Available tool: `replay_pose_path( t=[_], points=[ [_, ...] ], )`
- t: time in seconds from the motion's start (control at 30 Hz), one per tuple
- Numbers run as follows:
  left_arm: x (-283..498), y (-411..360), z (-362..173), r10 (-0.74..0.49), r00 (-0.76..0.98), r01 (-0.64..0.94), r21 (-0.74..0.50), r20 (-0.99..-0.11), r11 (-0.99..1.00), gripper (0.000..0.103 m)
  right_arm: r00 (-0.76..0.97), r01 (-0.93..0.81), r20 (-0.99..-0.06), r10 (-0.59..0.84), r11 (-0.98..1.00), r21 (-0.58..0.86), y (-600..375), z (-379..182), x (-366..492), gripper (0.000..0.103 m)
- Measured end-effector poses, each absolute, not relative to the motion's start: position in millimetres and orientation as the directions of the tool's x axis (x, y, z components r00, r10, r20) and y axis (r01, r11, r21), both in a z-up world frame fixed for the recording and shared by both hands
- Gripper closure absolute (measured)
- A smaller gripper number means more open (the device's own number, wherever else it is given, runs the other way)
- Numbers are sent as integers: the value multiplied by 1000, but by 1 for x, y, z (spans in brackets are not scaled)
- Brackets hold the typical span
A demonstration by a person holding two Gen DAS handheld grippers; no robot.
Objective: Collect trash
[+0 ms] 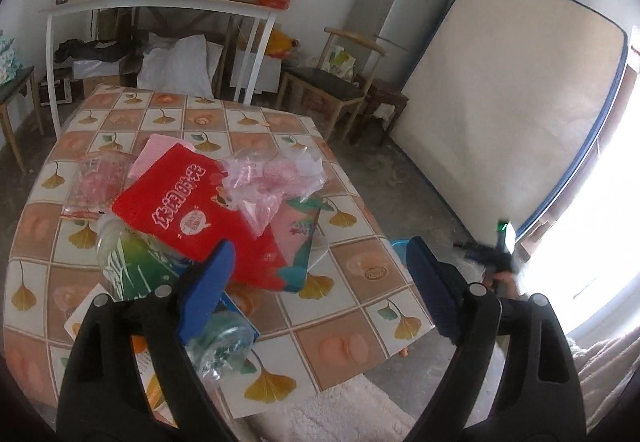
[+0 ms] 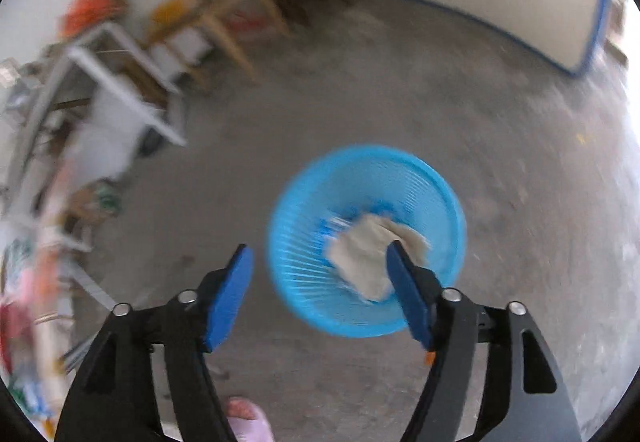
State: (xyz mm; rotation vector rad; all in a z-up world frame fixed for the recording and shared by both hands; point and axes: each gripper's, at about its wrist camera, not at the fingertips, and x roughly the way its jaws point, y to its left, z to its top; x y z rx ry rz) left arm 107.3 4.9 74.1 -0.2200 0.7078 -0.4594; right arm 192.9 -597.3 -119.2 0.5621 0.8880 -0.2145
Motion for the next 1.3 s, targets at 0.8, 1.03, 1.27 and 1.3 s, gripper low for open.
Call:
replay_pose_path(
  t=[0.8, 1.03, 1.27, 1.3],
  points=[
    [37, 38, 20, -390, 755, 321, -221, -528, 921, 19, 452, -154, -592, 667, 712, 685, -235, -17, 325, 12],
    [34, 42, 12, -434, 737, 362, -241, -517, 901, 19, 449, -165, -631, 633, 752, 638, -224, -17, 331, 42],
    [33, 46, 7, -452, 730, 360, -274, -513, 892, 19, 452, -185, -654, 607, 781, 597, -214, -15, 328, 83],
    [33, 48, 7, -452, 731, 357, -279, -511, 892, 19, 450, -188, -652, 610, 778, 599, -214, -14, 327, 86]
  ],
)
